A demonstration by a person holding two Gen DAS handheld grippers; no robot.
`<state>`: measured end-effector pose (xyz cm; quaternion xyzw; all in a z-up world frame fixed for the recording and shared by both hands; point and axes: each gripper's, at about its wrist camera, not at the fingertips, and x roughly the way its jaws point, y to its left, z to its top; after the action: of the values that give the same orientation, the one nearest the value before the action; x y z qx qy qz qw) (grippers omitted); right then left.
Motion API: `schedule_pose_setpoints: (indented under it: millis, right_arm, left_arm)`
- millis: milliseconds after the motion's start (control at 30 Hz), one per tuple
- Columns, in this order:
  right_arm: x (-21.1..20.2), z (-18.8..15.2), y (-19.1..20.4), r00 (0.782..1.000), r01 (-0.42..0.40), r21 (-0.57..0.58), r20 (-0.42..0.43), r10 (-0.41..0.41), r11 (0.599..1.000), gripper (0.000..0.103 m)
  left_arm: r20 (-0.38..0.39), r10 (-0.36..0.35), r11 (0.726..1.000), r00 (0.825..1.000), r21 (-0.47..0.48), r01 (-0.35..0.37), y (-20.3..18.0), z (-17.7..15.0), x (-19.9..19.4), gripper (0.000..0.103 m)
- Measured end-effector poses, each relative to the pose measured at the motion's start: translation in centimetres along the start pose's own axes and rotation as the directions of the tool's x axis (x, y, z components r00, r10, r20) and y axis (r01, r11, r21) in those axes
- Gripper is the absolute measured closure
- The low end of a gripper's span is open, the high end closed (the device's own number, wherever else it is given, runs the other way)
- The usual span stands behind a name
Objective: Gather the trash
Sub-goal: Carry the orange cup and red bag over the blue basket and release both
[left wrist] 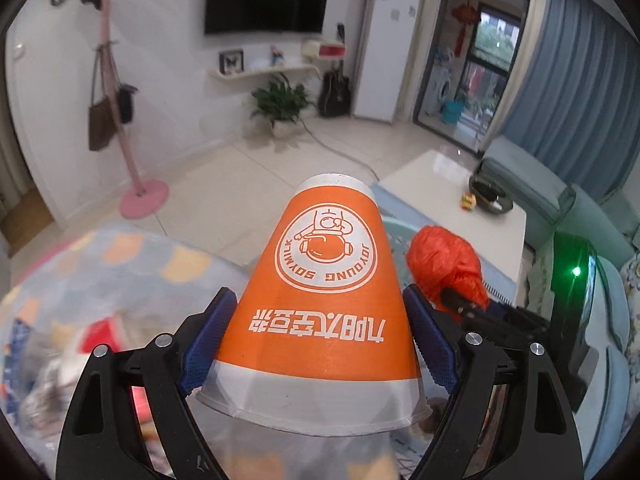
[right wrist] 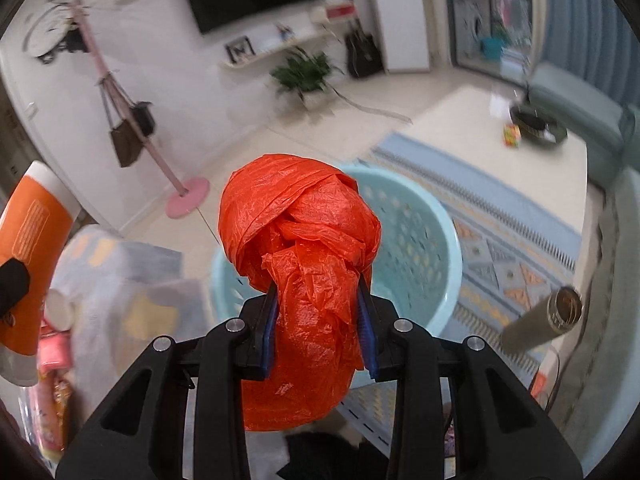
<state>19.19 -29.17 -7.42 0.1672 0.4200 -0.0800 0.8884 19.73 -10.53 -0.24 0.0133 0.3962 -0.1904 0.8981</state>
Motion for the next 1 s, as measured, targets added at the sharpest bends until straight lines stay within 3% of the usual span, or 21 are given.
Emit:
schedule_pose_setpoints:
  millis: [200,300,433,600,733,1000]
  right_arm:
    - [2.9,-0.1,-2.2,0.997,0.046,0.039,-0.065,-0.043,0.998,0.063]
    - [3.2,0.5,-3.1,0.997,0.050,0.056,-0.067,-0.046,0.997,0.052]
    - [2.4,0.9,-3.7,0.998,0.044,0.063,-0.047,-0.041,0.997,0.049]
    - [0.1,0.7,-3.4,1.000,0.013,0.050,-0.016,-0.012,0.999,0.049]
    - [-3.0,0.1,-1.1,0.999,-0.023,-0.019,0.026,0.023,1.000,0.049]
    - [-10.6,-2.6,7.9,0.976,-0.163,-0.235,0.103,0.191,0.958,0.049]
  left_arm:
    - [-0.073,-0.009,1.000,0.997,-0.011,0.009,-1.4,0.6,5.5,0.018]
    - [-0.078,-0.015,1.000,0.997,-0.014,0.014,-1.8,1.2,6.5,0.017]
    - [-0.074,-0.033,0.999,0.997,-0.030,0.031,-1.6,1.1,5.7,0.017]
    - [-0.008,-0.043,0.998,0.999,-0.037,0.043,-1.5,0.7,2.1,0.017]
    - [0.058,-0.043,0.998,0.997,-0.047,0.046,-0.9,-0.3,-2.1,0.017]
    - [0.175,0.043,0.991,0.984,-0.134,-0.019,3.5,-4.0,-12.0,0.017]
